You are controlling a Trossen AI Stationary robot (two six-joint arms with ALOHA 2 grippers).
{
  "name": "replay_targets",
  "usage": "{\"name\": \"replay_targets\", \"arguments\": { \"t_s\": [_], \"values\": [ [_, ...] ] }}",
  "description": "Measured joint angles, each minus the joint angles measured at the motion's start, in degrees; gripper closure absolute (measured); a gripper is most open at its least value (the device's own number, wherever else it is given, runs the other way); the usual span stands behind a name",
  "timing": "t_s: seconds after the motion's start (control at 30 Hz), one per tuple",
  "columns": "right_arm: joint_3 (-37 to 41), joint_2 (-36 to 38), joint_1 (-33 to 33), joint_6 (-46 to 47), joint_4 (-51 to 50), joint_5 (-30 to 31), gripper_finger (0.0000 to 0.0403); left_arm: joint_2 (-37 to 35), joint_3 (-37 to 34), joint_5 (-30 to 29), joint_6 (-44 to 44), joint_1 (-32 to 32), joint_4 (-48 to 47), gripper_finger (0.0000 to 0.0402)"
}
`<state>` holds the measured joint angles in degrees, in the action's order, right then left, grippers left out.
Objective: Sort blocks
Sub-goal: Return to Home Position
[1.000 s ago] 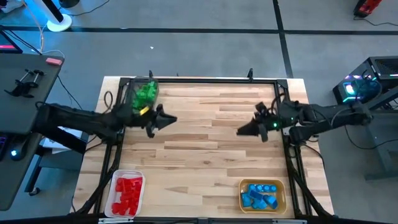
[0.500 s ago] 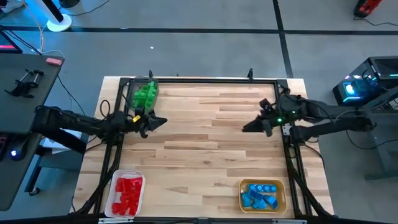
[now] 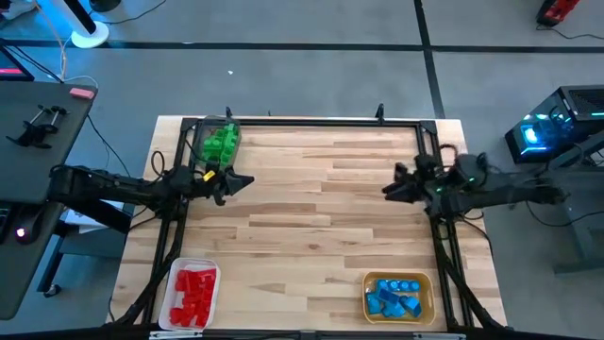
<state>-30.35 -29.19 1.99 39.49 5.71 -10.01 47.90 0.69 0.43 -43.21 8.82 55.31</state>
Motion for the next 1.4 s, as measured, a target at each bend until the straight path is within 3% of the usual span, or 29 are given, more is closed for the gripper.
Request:
{"name": "replay_targets", "arguments": {
  "t_s": [0.27,0.47,0.57,0.97,1.2,1.4],
  "values": [
    [20.20,0.88,-1.32,-4.08,29.16,-3.77,0.0403,0.00,0.00,-0.02,3.29,0.00,-2.02,0.0401],
    [27.96,3.28,-1.33,-6.83,38.35,-3.93,0.0403,0.00,0.00,-0.02,3.33,0.00,-2.82,0.0401],
    [29.77,3.95,-1.35,-9.13,35.24,-5.03,0.0403,-0.01,0.00,-0.03,3.36,0.00,-3.22,0.0401],
    [29.65,4.11,-1.37,-8.04,-2.92,-4.77,0.0403,-0.03,0.00,-0.07,3.37,-0.26,-3.36,0.0401],
    [29.38,4.40,-1.13,-8.03,-4.39,-2.70,0.0403,-1.29,0.05,-0.24,3.38,-2.27,-3.94,0.0401],
    [29.38,17.92,0.73,-8.03,-4.21,-2.04,0.0402,-2.88,0.04,-0.24,3.38,-2.29,-5.40,0.0401]
  ]
}}
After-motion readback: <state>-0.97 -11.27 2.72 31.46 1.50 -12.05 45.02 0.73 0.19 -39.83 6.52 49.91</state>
